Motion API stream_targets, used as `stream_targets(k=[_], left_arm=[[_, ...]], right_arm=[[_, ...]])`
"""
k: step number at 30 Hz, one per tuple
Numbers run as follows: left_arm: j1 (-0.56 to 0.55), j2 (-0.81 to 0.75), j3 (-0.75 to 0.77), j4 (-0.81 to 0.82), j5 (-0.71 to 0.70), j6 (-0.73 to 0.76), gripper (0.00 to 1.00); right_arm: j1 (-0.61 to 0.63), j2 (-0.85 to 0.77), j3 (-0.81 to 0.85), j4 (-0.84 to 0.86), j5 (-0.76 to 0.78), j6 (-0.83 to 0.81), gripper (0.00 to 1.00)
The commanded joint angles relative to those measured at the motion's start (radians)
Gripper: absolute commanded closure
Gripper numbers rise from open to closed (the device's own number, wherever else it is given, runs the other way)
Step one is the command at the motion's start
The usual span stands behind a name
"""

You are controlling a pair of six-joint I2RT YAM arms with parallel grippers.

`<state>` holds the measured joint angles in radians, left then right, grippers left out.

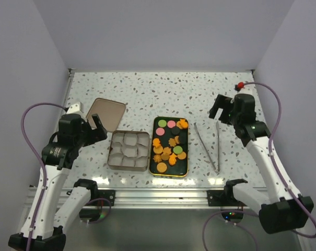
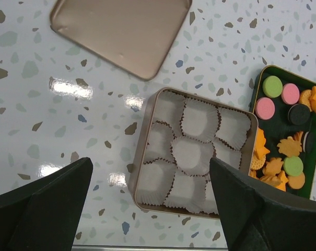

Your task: Pack the cookies

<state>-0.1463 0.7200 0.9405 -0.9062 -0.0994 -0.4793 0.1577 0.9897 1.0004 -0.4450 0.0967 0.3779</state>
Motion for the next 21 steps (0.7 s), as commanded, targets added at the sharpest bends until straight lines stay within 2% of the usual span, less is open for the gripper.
stream_targets(k=[1, 4, 8, 14, 21], left_arm=[[-0.003, -0.014, -0.006, 0.050, 0.073, 0.002, 0.00], [-0.003, -0.019, -0.019, 0.053, 0.075, 0.001, 0.00], [-0.003, -0.028, -0.037, 0.058, 0.082, -0.010, 0.02], [-0.003, -0.045, -0.035, 0.038, 0.079, -0.035, 0.04], [-0.003, -0.060, -0.040, 0.024, 0.064, -0.056, 0.04]], right_arm=[[0.002, 0.070, -0.042, -0.481, 0.075, 0.096, 0.01], [0.002, 0.108, -0.049, -0.541, 0.063, 0.040, 0.01], [0.002, 0.180, -0.049, -0.523, -0.028, 0.016, 0.01], [0.002, 0.374, -0.052, -0.508, -0.129, -0.002, 0.01], [0.002, 0.494, -0.051, -0.478, -0.103, -0.022, 0.01]])
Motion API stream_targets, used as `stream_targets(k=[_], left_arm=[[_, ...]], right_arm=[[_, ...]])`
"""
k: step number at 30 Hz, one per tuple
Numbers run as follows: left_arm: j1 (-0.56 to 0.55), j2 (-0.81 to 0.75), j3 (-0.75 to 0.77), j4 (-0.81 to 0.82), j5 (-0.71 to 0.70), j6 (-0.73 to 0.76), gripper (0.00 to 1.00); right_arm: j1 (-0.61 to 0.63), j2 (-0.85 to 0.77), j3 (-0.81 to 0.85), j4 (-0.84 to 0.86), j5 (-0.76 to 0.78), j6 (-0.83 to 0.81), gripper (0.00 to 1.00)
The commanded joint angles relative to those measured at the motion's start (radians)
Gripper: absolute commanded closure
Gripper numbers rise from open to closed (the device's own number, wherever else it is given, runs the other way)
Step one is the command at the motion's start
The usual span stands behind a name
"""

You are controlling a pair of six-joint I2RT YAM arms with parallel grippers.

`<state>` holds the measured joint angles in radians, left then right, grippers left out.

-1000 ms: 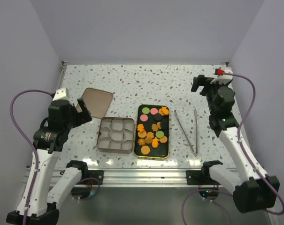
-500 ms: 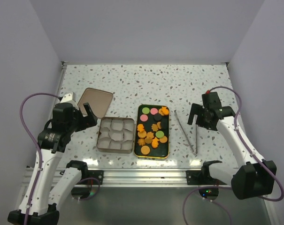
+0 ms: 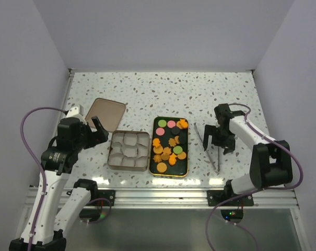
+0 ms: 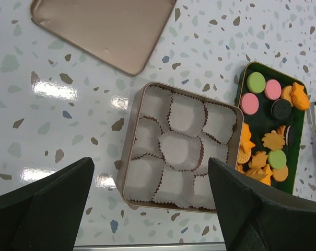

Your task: Pack the cookies

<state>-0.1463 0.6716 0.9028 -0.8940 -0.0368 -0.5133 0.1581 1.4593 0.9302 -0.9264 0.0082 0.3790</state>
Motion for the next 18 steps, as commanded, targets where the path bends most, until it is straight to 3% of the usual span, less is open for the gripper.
stream_targets(k=[1, 15, 17, 18], left_arm=[[-0.003, -0.015, -0.005, 0.013, 0.003, -0.027, 0.04], [-0.003, -0.007, -0.067, 0.067, 0.017, -0.047, 0.05], [-0.003, -0.007, -0.073, 0.069, 0.017, -0.044, 0.05], [-0.003, -0.006, -0.074, 0.069, 0.017, -0.041, 0.05]], right_arm=[[0.001, 0.030, 0.019, 0.008, -0.014, -0.028, 0.01], [0.009, 0.167, -0.019, 0.110, -0.008, -0.005, 0.02], [0.012, 0.165, -0.028, 0.138, 0.032, -0.003, 0.03], [0.015, 0.155, -0.034, 0.149, 0.041, 0.000, 0.08]])
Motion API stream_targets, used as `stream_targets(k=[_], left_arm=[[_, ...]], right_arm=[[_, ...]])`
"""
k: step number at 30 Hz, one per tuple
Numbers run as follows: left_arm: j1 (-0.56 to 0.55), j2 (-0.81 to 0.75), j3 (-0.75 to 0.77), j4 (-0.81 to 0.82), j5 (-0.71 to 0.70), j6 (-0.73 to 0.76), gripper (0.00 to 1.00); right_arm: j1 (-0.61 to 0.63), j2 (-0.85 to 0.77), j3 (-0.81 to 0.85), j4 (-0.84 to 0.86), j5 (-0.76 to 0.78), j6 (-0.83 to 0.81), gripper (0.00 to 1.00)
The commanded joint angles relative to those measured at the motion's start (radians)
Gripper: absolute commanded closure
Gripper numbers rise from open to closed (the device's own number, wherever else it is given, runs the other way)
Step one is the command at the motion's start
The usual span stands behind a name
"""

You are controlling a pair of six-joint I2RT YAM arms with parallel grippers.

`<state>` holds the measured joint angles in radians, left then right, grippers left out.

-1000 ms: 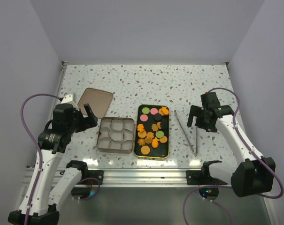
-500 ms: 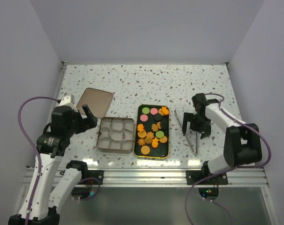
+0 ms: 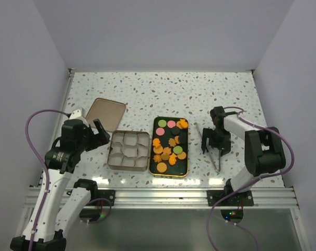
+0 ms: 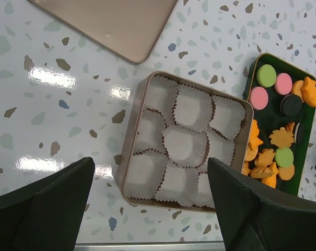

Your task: Pack the cookies

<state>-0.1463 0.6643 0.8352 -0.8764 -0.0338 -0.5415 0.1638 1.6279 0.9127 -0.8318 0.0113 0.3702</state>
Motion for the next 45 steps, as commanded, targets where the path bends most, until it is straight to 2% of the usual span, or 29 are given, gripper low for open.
stream_targets(k=[1, 7, 10, 17, 23, 26, 29, 35, 45], left_arm=[[-0.003, 0.000, -0.010, 0.051, 0.012, -0.012, 0.05], [-0.003, -0.003, -0.015, 0.050, 0.011, -0.009, 0.05], [-0.003, -0.002, -0.002, 0.045, 0.005, -0.002, 0.05], [-0.003, 0.006, 0.018, 0.030, -0.017, 0.023, 0.05], [-0.003, 0.004, 0.005, 0.039, 0.014, 0.025, 0.05], [-0.003, 0.001, 0.002, 0.039, 0.014, 0.034, 0.06], [-0.004, 0.003, 0.007, 0.033, 0.009, 0.048, 0.05], [-0.003, 0.012, 0.051, 0.013, -0.054, 0.084, 0.05], [-0.003, 0.011, 0.099, -0.001, -0.109, 0.087, 0.05]], right_arm=[[0.008, -0.016, -0.021, 0.068, 0.044, 0.010, 0.13], [0.014, -0.019, -0.012, 0.069, 0.070, 0.013, 0.44], [0.019, -0.063, 0.002, 0.031, 0.098, 0.009, 0.52], [0.020, -0.235, 0.236, -0.176, 0.119, -0.013, 0.53], [0.034, -0.280, 0.429, -0.358, 0.003, -0.005, 0.51], [0.052, -0.324, 0.456, -0.400, -0.037, 0.022, 0.50], [0.107, -0.356, 0.456, -0.424, -0.074, 0.061, 0.50], [0.331, -0.356, 0.485, -0.454, -0.088, 0.167, 0.50], [0.488, -0.263, 0.538, -0.446, -0.112, 0.223, 0.50]])
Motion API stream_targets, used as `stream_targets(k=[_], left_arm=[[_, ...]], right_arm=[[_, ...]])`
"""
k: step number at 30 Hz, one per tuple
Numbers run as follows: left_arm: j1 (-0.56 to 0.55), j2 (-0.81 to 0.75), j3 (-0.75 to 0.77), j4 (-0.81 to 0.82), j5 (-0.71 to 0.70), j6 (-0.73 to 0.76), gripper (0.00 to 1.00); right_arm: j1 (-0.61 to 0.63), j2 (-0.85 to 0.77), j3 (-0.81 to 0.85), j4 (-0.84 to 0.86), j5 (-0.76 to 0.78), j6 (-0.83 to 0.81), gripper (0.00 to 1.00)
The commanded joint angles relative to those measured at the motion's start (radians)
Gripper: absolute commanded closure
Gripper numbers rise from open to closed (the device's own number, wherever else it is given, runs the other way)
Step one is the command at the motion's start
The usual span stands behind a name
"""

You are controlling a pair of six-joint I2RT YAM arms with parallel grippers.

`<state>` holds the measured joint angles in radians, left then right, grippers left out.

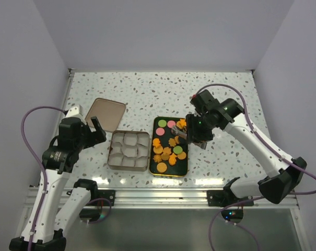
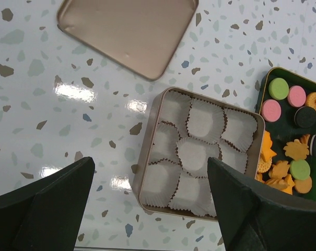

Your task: Pack the cookies

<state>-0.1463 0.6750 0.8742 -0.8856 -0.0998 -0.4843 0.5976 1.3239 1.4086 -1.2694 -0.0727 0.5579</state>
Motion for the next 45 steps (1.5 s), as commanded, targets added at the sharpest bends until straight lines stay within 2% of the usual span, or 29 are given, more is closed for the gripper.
stream_targets(k=[1, 11, 34, 45], left_arm=[[-0.003, 0.008, 0.077, 0.004, -0.049, 0.032, 0.05], [-0.003, -0.003, 0.106, -0.036, -0.066, 0.033, 0.05], [-0.003, 0.012, 0.088, -0.019, -0.052, 0.036, 0.04], [-0.003, -0.002, 0.091, -0.024, -0.048, 0.039, 0.04]], right_arm=[[0.068, 0.050, 0.046, -0.008, -0.029, 0.039, 0.50], [0.149, 0.133, 0.043, 0.001, 0.007, 0.037, 0.50], [0.200, 0.189, -0.034, 0.025, 0.031, 0.048, 0.51], [0.209, 0.231, -0.074, 0.099, 0.034, 0.074, 0.50]])
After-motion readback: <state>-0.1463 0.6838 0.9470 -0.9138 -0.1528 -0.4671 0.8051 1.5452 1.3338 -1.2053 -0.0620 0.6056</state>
